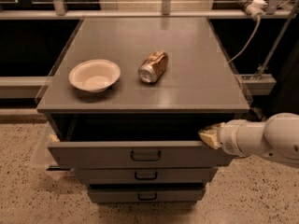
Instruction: Open top drawer
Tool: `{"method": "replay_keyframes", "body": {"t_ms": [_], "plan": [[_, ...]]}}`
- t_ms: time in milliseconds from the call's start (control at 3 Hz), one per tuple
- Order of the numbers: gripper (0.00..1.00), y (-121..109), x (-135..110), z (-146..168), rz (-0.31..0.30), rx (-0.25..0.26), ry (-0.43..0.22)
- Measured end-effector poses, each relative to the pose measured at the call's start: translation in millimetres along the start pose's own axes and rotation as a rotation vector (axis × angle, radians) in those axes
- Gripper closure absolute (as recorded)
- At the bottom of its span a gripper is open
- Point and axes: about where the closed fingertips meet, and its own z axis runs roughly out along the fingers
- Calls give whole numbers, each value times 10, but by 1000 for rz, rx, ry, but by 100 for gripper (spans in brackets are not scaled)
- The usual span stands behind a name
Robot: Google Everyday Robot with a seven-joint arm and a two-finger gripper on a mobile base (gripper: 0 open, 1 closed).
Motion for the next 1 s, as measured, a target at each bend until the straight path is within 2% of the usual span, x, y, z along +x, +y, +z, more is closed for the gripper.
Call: {"method": "replay_keyframes", "body": {"t_ms": [333,667,1000], "plan": [[100,-2,-9,-7,0,0,0],[100,123,211,-241,62,-36,57],[100,109,163,-279,62,-36,57]]}}
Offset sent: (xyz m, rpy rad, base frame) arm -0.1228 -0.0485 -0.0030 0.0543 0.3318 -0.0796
